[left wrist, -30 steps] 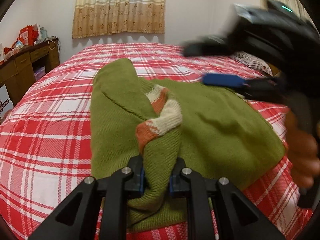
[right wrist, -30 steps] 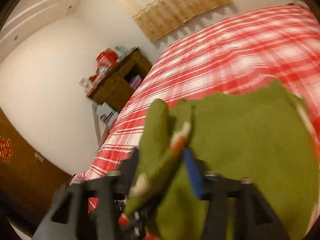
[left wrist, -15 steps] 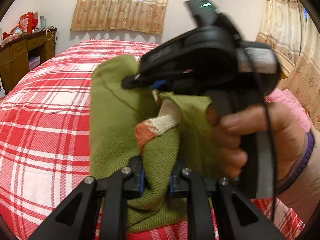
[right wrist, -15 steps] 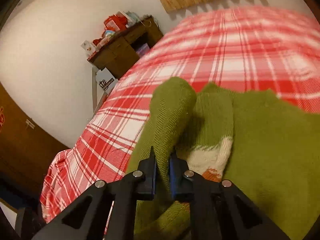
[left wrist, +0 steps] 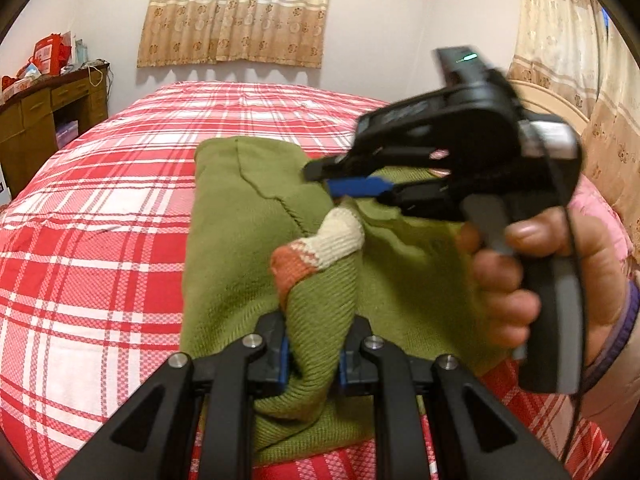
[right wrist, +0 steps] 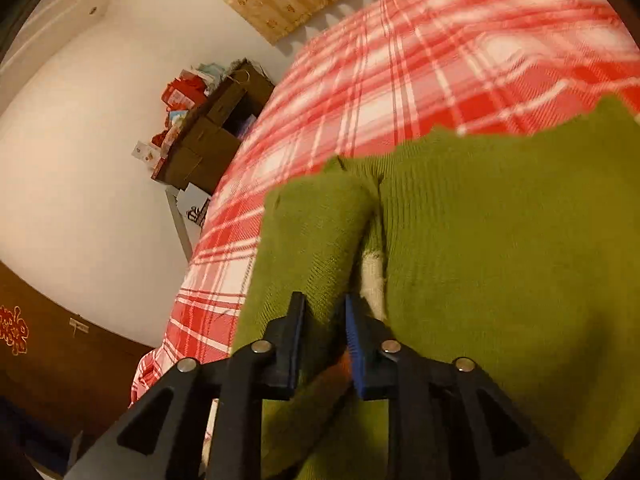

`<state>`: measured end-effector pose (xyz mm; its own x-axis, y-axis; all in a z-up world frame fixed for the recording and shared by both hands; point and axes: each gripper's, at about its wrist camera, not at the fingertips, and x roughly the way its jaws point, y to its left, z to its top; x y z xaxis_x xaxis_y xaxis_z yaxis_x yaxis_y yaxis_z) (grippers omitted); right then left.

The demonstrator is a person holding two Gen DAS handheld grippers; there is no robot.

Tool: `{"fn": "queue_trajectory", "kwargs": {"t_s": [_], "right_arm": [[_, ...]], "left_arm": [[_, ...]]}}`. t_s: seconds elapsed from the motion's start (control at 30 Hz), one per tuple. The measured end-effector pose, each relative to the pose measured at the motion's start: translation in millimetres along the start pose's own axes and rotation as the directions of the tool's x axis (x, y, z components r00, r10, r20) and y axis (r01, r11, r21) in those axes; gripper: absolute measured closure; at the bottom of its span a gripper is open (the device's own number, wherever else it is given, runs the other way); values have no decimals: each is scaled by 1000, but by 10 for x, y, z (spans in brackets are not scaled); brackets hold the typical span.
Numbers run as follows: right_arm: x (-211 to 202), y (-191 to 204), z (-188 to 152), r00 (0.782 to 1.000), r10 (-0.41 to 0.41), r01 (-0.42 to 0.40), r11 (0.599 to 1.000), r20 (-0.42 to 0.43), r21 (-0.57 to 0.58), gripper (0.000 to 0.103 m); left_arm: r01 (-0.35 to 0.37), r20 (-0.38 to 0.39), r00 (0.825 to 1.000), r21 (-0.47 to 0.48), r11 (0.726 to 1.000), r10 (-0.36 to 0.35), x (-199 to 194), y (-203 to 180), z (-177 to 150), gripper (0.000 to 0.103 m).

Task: Fold small clothes

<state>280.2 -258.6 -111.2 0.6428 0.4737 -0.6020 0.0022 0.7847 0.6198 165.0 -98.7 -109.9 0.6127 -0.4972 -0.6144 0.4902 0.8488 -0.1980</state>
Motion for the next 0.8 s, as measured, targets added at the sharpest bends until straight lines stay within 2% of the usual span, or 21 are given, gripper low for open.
{"fn": "queue_trajectory", "kwargs": {"t_s": [0.03, 0.07, 0.1, 0.17, 0.27, 0.33, 0.47, 0.53, 0.57, 0.6, 0.7, 0.8], "right_arm": [[-74, 10, 11, 1000, -7, 7, 1000, 26, -10, 77], [-116, 12, 19, 999, -15, 15, 1000, 40, -14, 70], [-136, 6, 29, 999, -24, 25, 1000, 45, -15, 59], [-95, 3, 44, 998, -44, 45, 999, 34, -21, 53], [99, 0, 29, 1000, -23, 23, 1000, -18, -15, 53], [250, 23, 30, 997, -59, 58, 998, -50, -26, 53], [395, 189, 47, 998, -28, 22, 995, -52, -98, 53], [479, 302, 40, 996, -56, 44, 986, -68, -162, 53], [513, 350, 26, 993, -92, 76, 977, -70, -197, 58], [550, 395, 11, 989, -127, 107, 965, -70, -238, 76], [559, 432, -3, 986, -159, 138, 947, -53, -289, 86], [512, 452, -18, 984, -176, 160, 941, -26, -299, 89]], "left_arm": [[-1, 0, 1000, -1, 1000, 1, 3, 18, 7, 85], [-2, 0, 1000, -1, 1000, 2, 2, 14, 8, 85], [-2, 0, 1000, -1, 1000, 2, 8, 19, 5, 85], [-2, 1, 1000, -1, 1000, 2, 10, 19, 5, 85], [0, 2, 1000, -4, 1000, 0, 12, 24, 7, 85], [0, 2, 1000, -5, 1000, 0, 15, 26, 5, 85], [8, 4, 1000, -14, 1000, -8, 20, 35, 6, 85], [15, 5, 1000, -22, 1000, -15, 14, 65, 4, 85], [18, 6, 1000, -25, 1000, -17, 13, 77, 3, 85], [20, 7, 1000, -27, 999, -20, 11, 90, 1, 85], [34, 13, 999, -40, 999, -34, 0, 133, -10, 85], [41, 12, 999, -44, 998, -41, 0, 153, -11, 85]]}}
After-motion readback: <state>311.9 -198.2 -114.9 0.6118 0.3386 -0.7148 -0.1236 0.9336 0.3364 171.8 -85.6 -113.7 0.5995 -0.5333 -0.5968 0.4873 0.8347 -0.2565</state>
